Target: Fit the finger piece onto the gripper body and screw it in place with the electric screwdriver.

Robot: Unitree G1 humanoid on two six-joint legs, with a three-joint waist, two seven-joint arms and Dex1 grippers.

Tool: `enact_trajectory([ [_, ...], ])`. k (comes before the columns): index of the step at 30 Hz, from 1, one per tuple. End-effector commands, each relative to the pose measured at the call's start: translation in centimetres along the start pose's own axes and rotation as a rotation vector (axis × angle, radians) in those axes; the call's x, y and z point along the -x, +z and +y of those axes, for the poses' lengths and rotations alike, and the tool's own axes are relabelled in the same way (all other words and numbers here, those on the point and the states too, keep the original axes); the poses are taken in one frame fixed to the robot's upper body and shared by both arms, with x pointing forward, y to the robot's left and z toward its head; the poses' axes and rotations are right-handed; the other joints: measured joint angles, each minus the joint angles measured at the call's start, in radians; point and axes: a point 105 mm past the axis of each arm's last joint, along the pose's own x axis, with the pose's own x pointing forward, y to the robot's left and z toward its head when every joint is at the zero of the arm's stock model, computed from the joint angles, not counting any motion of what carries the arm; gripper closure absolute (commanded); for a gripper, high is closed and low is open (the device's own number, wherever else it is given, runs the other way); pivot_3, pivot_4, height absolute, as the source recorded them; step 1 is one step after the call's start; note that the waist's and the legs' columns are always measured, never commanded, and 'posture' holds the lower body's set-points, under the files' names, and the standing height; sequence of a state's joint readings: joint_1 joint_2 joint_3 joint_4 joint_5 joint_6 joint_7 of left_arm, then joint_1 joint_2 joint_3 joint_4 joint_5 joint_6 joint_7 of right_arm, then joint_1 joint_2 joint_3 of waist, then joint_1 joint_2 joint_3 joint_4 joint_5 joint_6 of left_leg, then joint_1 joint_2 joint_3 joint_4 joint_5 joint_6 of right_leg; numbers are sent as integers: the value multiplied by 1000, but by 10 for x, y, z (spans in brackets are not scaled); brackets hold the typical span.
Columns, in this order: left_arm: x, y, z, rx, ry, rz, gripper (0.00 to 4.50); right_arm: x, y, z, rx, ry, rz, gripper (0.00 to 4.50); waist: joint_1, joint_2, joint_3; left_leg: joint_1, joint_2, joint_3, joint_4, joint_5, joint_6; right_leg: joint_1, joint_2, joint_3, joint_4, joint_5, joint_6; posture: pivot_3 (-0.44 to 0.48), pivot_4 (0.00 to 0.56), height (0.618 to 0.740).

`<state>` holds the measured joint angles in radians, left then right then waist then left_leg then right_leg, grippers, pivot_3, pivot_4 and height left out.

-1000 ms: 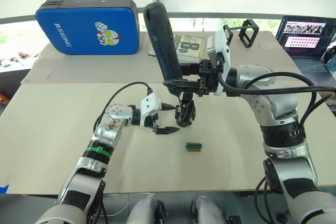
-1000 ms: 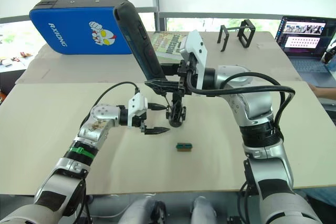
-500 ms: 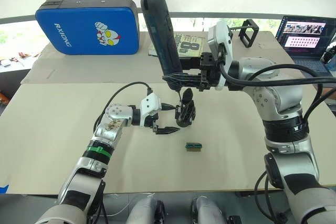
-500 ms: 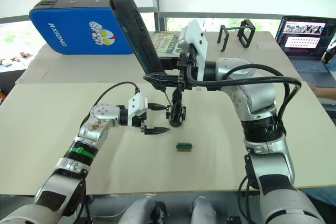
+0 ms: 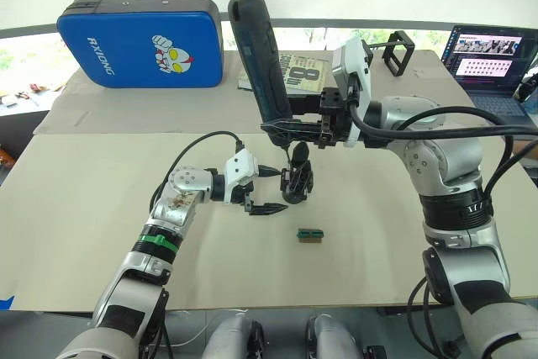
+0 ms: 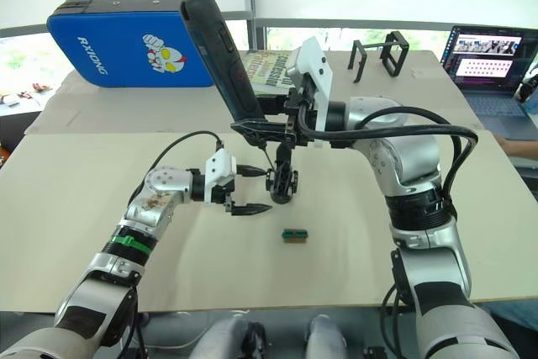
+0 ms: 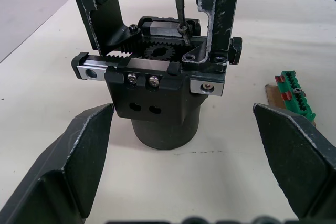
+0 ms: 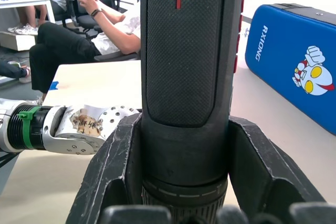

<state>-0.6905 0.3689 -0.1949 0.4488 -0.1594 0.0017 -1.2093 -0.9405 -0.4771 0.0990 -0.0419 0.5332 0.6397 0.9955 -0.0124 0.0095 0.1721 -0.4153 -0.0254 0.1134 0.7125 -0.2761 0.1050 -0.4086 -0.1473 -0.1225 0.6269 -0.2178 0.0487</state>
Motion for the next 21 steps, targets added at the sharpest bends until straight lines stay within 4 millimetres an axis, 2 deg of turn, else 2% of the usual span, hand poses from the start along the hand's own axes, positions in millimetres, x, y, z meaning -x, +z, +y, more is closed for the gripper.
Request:
enact_trajectory([
  [1, 1, 11, 4, -42, 9, -25, 0, 3, 24, 3, 52, 3, -81, 2636, 0, 0, 0, 0, 0, 0, 0, 0, 0, 0, 0, 0, 0, 0, 0, 0, 150, 740],
  [21, 0, 10, 4, -40, 3, -21, 0, 2, 24, 4, 45, -4, -99, 2636, 0, 0, 0, 0, 0, 0, 0, 0, 0, 0, 0, 0, 0, 0, 0, 0, 150, 740],
])
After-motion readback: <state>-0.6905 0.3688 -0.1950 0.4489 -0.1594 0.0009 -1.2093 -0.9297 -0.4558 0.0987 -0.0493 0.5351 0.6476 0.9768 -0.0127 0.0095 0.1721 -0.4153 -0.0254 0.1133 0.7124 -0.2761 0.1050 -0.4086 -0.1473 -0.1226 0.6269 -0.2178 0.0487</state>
